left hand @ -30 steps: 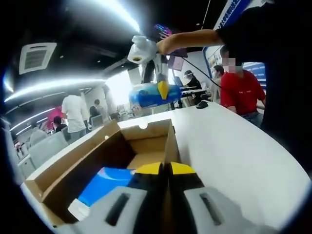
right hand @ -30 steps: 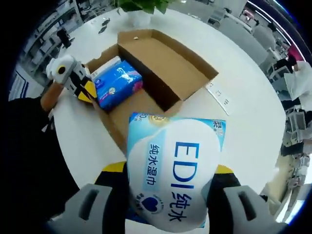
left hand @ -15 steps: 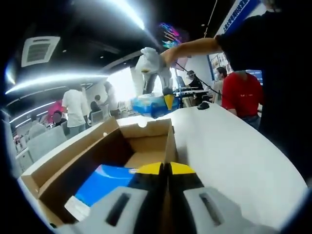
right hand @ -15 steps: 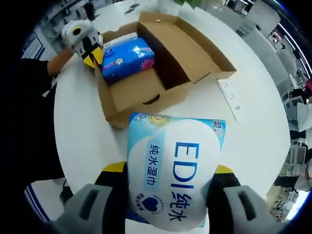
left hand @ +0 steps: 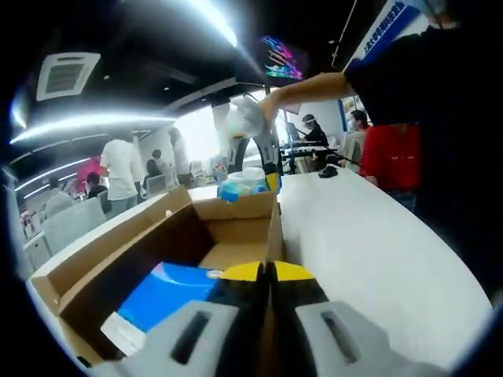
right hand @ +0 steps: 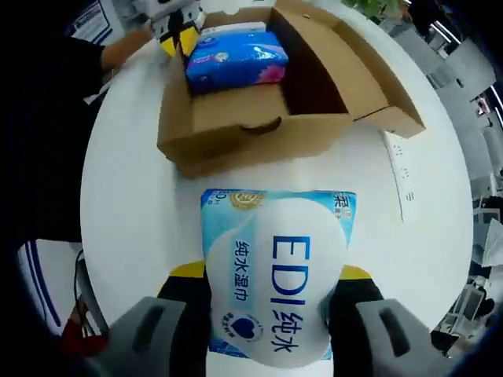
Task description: Operate the shoe box by opening the lid, removing the specified soft item, and placing it in the target area until the item is outside and the box remains undamaged.
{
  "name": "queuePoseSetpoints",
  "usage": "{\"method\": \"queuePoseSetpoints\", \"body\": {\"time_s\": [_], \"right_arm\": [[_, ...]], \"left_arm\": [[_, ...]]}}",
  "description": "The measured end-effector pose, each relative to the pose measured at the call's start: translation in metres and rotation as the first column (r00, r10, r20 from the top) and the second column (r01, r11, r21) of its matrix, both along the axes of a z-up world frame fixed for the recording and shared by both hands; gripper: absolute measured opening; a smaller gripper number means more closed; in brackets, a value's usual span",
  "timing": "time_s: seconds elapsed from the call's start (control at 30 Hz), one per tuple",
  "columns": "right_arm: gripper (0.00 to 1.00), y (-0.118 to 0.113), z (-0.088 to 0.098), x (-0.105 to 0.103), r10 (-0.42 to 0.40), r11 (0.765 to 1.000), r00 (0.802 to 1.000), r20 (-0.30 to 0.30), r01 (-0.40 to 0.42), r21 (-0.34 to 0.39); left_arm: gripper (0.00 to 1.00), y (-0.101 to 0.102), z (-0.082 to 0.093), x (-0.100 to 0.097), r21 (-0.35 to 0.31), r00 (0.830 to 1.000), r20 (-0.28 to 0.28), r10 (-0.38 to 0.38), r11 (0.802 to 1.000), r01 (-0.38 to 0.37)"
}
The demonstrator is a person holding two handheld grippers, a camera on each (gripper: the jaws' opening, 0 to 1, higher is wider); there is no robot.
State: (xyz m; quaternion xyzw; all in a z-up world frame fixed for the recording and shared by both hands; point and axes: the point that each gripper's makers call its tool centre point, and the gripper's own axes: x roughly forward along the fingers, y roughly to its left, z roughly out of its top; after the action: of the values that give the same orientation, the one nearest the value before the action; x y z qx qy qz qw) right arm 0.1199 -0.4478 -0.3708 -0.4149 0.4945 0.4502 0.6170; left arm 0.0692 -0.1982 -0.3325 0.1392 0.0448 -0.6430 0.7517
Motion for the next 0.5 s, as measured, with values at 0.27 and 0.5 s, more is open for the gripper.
{"method": "queuePoseSetpoints", "body": {"time_s": [0.27,0.5], "right_arm": [[0.58,0.005,-0.005,0.0,0.086,0.996,0.996,-0.021,-0.087,-0.015],[0.58,0.005,-0.015,0.003,0.121,0.993,0.991,-0.058,-0.121,-0.009]], "left_arm": [[0.04,0.0,0.0,-0.001,0.0,1.0,-0.002,0.001,1.0,-0.001],[0.04,0.0,0.0,-0.001,0.0,1.0,-0.003,0.002,1.0,-0.002]]}}
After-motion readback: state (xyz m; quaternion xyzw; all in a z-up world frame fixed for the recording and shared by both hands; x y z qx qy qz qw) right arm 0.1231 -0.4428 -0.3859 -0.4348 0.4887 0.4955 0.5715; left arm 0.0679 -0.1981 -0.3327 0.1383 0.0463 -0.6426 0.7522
